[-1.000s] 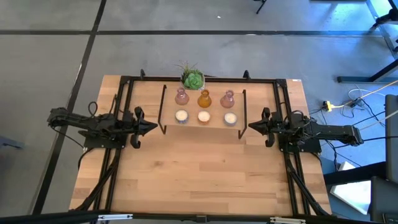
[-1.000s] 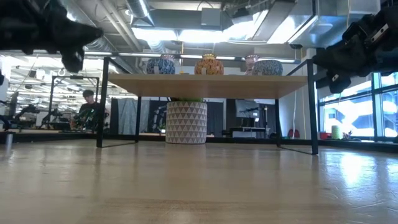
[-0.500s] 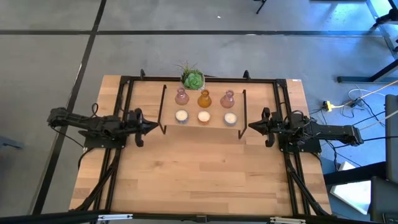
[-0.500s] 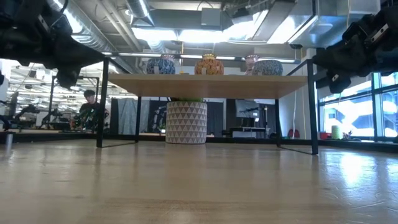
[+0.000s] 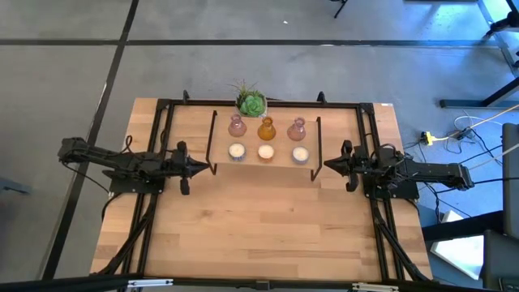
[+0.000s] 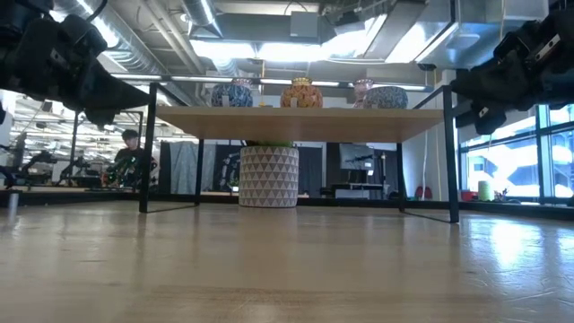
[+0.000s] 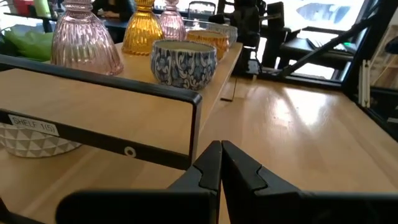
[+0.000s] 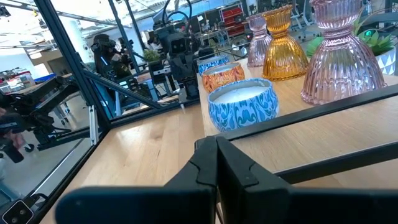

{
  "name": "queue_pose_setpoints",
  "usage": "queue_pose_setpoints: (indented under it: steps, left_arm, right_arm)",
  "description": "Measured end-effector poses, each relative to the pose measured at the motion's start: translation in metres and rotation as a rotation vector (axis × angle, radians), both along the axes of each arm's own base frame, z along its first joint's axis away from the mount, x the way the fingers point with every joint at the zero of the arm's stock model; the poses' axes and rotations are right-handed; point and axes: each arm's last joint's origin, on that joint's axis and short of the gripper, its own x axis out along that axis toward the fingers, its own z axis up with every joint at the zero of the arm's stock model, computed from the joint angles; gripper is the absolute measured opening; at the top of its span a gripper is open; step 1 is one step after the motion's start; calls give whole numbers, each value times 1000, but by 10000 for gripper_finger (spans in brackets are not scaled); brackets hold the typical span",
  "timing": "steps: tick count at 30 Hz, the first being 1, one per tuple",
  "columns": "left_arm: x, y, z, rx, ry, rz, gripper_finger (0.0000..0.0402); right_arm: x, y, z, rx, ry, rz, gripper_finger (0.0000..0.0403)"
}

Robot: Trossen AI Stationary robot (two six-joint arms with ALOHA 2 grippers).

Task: Pick & Place candle stick holders
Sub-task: Return to Home Position

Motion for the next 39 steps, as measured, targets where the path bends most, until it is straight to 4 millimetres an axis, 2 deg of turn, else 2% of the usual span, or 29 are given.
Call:
queue_pose_setpoints:
  steps: [8, 39]
  left_arm:
    - [0, 0, 0, -48, -8, 5, 4]
    - [0, 0, 0, -48, -8, 4, 4]
  right_arm:
    - [0, 0, 0, 0, 0, 0, 0]
    - [0, 0, 0, 0, 0, -1, 0]
